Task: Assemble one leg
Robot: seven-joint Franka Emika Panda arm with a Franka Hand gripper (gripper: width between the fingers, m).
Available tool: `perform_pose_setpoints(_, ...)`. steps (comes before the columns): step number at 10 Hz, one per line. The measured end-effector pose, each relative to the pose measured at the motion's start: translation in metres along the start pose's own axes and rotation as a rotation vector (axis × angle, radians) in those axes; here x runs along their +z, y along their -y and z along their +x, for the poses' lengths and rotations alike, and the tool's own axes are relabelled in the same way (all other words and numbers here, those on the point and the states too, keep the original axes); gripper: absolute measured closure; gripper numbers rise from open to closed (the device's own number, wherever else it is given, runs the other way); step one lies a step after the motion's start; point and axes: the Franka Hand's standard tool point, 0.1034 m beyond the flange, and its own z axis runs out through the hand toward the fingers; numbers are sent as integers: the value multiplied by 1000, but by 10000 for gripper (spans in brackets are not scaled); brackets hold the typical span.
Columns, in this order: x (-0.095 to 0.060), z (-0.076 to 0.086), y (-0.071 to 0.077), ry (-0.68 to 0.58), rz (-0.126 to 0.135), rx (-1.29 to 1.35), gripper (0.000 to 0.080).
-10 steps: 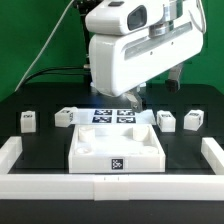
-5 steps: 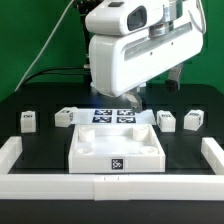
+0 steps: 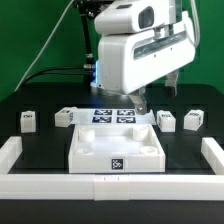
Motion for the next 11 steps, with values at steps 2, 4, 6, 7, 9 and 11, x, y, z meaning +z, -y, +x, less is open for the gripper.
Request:
perform_pose_setpoints(2, 12, -10, 12, 54, -18, -137, 150)
perform_pose_setpoints(4, 15, -15, 16, 88, -2, -162, 150)
perform_pose_setpoints(6, 15, -16, 16, 89, -1, -161, 150)
perform_pose_setpoints(7, 15, -16, 16, 89, -1, -161, 150)
perform_pose_setpoints(9, 22, -22, 17, 57, -48, -260, 150)
perform_pose_setpoints(11, 44, -54, 43, 44, -111, -496, 150)
